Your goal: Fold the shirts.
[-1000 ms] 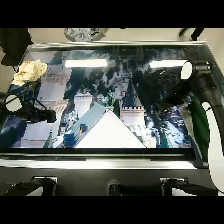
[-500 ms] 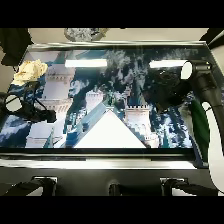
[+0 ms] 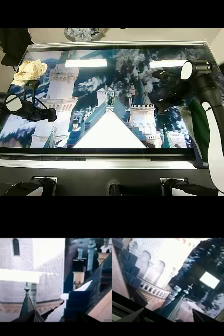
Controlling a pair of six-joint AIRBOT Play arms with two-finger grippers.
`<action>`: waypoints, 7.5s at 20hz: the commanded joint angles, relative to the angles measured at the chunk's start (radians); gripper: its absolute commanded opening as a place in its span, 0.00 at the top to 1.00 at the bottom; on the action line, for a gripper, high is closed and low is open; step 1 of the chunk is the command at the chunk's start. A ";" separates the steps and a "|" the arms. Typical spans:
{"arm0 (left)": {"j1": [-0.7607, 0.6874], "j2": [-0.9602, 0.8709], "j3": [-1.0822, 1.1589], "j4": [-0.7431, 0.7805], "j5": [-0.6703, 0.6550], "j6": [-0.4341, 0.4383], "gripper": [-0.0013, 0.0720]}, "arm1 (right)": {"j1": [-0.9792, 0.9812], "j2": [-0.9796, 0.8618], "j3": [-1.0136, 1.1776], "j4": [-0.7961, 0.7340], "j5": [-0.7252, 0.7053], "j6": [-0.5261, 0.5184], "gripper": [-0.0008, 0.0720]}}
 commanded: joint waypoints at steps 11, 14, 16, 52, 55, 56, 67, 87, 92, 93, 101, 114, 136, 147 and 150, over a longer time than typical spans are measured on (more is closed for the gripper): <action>0.261 -0.443 0.415 -0.130 0.542 -0.080 0.06 | 0.000 -0.001 0.000 0.019 -0.248 0.000 0.05; 0.472 -0.833 0.872 -0.393 0.389 -0.312 0.04 | 0.000 -0.001 -0.001 0.048 -0.243 0.000 0.05; 0.563 -0.994 1.017 -0.588 0.397 -0.369 0.04 | 0.000 -0.001 -0.001 0.079 -0.243 0.000 0.05; 0.475 -0.698 0.868 -1.037 1.038 0.391 0.96 | 0.000 0.015 0.001 0.158 -0.155 -0.039 0.05; 0.426 -0.470 0.867 -1.037 0.892 0.556 0.96 | 0.000 0.065 0.002 0.158 -0.155 -0.040 0.05; 0.404 -0.402 0.867 -1.036 0.832 0.606 0.96 | 0.000 0.089 0.002 0.158 -0.152 -0.043 0.05; -0.171 -0.227 0.698 -0.782 -0.014 0.514 0.96 | 0.000 0.468 0.002 0.018 -0.047 -0.042 0.05; -0.299 -0.231 -0.152 -0.734 0.127 0.300 0.02 | 0.000 0.411 -0.617 0.323 -0.091 -0.115 0.02; -0.400 -0.288 -0.238 -0.761 0.362 0.276 0.07 | 0.000 0.411 -0.780 0.267 -0.246 -0.075 0.02; -0.402 -0.308 -0.238 -0.792 0.380 0.278 0.07 | 0.000 0.411 -0.782 0.245 -0.283 -0.039 0.02; -0.466 -0.398 -0.237 -0.918 0.512 0.282 0.18 | 0.000 0.411 -0.856 0.270 -0.386 0.060 0.02; -0.471 -0.356 -0.230 -0.915 0.553 0.275 0.95 | 0.000 0.257 -1.052 0.736 -0.618 -0.011 0.93; 0.212 0.494 0.552 -0.171 0.250 0.083 0.95 | -0.253 0.879 -0.003 0.166 -0.241 0.072 0.93; 0.211 0.132 0.066 -0.313 0.223 0.197 0.95 | -0.253 0.443 -0.504 0.245 -0.212 0.029 0.93; 0.212 -0.128 0.093 -0.335 0.394 0.196 0.95 | -0.253 0.201 -0.513 0.344 -0.529 0.095 0.93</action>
